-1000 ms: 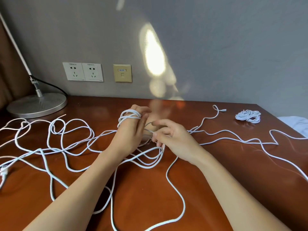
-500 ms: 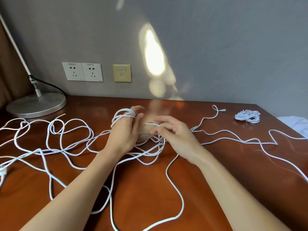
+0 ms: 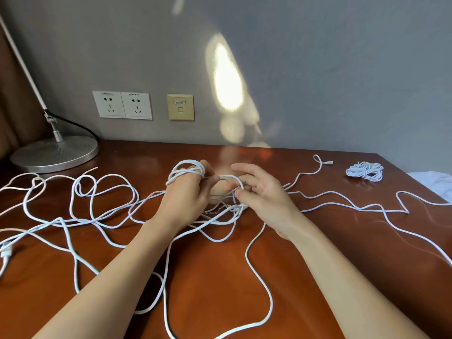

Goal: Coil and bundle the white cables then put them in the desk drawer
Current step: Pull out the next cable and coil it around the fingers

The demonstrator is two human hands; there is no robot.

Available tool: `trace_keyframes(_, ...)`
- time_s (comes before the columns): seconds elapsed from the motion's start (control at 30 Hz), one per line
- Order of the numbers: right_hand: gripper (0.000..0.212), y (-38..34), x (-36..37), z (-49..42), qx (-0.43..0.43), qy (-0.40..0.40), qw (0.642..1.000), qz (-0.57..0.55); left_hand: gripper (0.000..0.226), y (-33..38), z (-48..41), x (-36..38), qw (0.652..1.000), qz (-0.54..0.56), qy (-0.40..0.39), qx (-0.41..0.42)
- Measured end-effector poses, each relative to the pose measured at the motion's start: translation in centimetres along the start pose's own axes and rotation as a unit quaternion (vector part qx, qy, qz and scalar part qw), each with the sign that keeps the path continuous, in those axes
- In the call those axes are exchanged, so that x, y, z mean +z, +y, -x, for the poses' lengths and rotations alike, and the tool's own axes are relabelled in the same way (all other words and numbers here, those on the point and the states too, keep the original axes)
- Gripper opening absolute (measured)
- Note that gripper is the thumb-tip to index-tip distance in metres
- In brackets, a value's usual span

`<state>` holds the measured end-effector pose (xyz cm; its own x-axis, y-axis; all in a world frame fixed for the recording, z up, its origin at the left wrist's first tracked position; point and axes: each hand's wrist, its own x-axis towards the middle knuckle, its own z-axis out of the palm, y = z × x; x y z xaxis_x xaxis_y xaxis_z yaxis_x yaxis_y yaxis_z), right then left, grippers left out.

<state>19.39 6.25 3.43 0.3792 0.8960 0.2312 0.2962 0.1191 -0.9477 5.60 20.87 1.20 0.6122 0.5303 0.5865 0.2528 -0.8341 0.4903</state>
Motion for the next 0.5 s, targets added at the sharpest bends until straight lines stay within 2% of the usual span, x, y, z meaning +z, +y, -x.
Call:
trace_keyframes(0.1,0.047,0.08,-0.05,0.02,0.023,-0.046,0.999,0.012,0.010,-0.18,-0.05,-0.32,0.998,-0.018,0.050,-0.027)
trace_keyframes(0.2,0.025,0.26,-0.13,0.04,0.048,-0.053,0.997,0.017,0.013,-0.14,0.01,-0.63,0.995,-0.034,0.086,-0.040)
trace_keyframes(0.27,0.020,0.31,-0.14,0.07,0.052,-0.047,0.997,0.029,0.017,0.21,0.06,-0.66,0.994,-0.042,0.092,-0.043)
trace_keyframes(0.43,0.022,0.49,-0.26,-0.18,0.008,0.044,0.999,-0.001,0.031,0.68,0.10,-0.69,0.999,-0.002,0.029,-0.041)
trace_keyframes(0.5,0.021,0.74,-0.34,-0.33,-0.022,0.095,0.995,0.021,0.043,0.61,0.07,-0.58,0.999,-0.004,0.006,-0.038)
